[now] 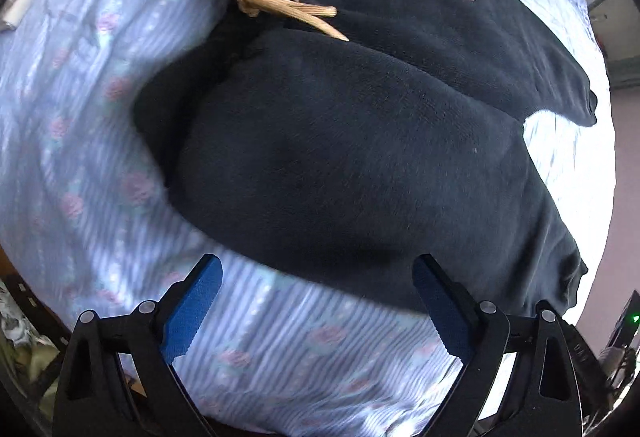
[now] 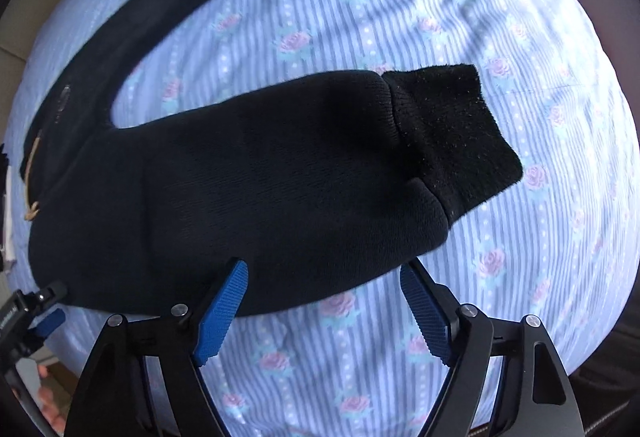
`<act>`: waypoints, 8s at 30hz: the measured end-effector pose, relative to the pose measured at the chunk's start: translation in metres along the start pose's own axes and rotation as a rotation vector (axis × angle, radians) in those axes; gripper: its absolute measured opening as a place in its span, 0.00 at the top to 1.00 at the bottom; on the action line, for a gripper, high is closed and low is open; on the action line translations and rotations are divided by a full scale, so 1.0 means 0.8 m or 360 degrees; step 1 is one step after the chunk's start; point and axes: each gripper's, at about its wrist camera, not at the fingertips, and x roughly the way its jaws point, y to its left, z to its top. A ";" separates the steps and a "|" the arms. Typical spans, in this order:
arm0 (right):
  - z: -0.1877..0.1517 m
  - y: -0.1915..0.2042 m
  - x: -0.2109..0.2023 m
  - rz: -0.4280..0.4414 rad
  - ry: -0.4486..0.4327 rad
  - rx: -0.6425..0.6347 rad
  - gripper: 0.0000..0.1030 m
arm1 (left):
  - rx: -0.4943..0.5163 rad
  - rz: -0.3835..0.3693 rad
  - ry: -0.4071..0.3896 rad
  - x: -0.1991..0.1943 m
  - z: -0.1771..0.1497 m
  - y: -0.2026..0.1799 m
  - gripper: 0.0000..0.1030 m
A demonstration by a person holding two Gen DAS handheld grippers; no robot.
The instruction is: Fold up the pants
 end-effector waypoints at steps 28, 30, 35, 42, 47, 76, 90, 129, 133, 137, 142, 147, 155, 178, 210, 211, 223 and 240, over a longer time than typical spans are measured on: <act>0.106 0.072 -0.198 0.0398 -0.0516 -0.0028 0.85 | 0.0095 -0.0377 -0.0463 -0.198 0.064 -0.022 0.88; 0.146 0.081 -0.198 0.0393 -0.0534 -0.0017 0.85 | 0.0083 -0.0357 -0.0486 -0.196 0.099 -0.023 0.88; 0.234 0.115 -0.191 0.0298 -0.0560 -0.0025 0.85 | 0.0059 -0.0248 -0.0491 -0.171 0.181 -0.052 0.88; 0.290 0.142 -0.175 0.0052 -0.0554 -0.0039 0.45 | -0.0022 -0.0123 -0.0293 -0.129 0.257 -0.059 0.50; 0.258 0.155 -0.222 -0.0045 -0.0818 -0.0247 0.37 | 0.0218 -0.0120 -0.0519 -0.176 0.247 -0.066 0.19; 0.127 0.145 -0.038 0.0408 -0.0171 -0.0247 0.37 | 0.1591 0.0003 -0.0231 -0.045 0.269 -0.180 0.86; 0.172 0.250 -0.013 0.0592 -0.0106 -0.0803 0.39 | 0.1489 0.0110 -0.0278 -0.039 0.313 -0.167 0.86; 0.204 0.058 -0.112 0.0268 -0.0559 0.0086 0.42 | 0.0994 0.0138 -0.0761 -0.128 0.190 -0.116 0.32; 0.263 0.014 -0.088 0.0310 -0.0517 0.0285 0.42 | 0.0919 0.0154 -0.0691 -0.100 0.163 -0.123 0.35; 0.294 0.022 -0.054 0.0426 -0.0435 0.0397 0.42 | 0.0918 0.0090 -0.0569 -0.066 0.141 -0.142 0.39; 0.305 0.028 -0.011 0.0520 -0.0283 0.0507 0.42 | 0.0907 0.0121 -0.0513 -0.048 0.143 -0.150 0.41; 0.312 0.024 0.006 0.0608 -0.0260 0.0518 0.66 | 0.0884 0.0121 -0.0459 -0.035 0.156 -0.151 0.41; 0.305 0.013 -0.050 0.0467 -0.0479 0.0381 0.93 | 0.0909 0.0110 -0.0449 -0.033 0.154 -0.163 0.41; 0.286 0.017 -0.018 0.0729 -0.0338 0.0504 0.20 | 0.0958 0.0173 -0.0408 -0.012 0.150 -0.167 0.36; 0.313 0.017 0.003 0.0726 -0.0320 0.0561 0.69 | 0.1169 0.0193 -0.0530 -0.044 0.118 -0.205 0.36; 0.308 0.013 -0.001 0.0740 -0.0326 0.0572 0.69 | 0.1223 0.0152 -0.0543 -0.047 0.113 -0.216 0.36; 0.327 0.037 -0.032 0.0654 -0.0396 0.0447 0.69 | 0.1272 0.0161 -0.0311 0.037 0.140 -0.266 0.41; 0.262 0.237 -0.176 0.0044 -0.0775 -0.0355 0.69 | 0.0519 0.0001 -0.0503 -0.166 0.124 -0.016 0.29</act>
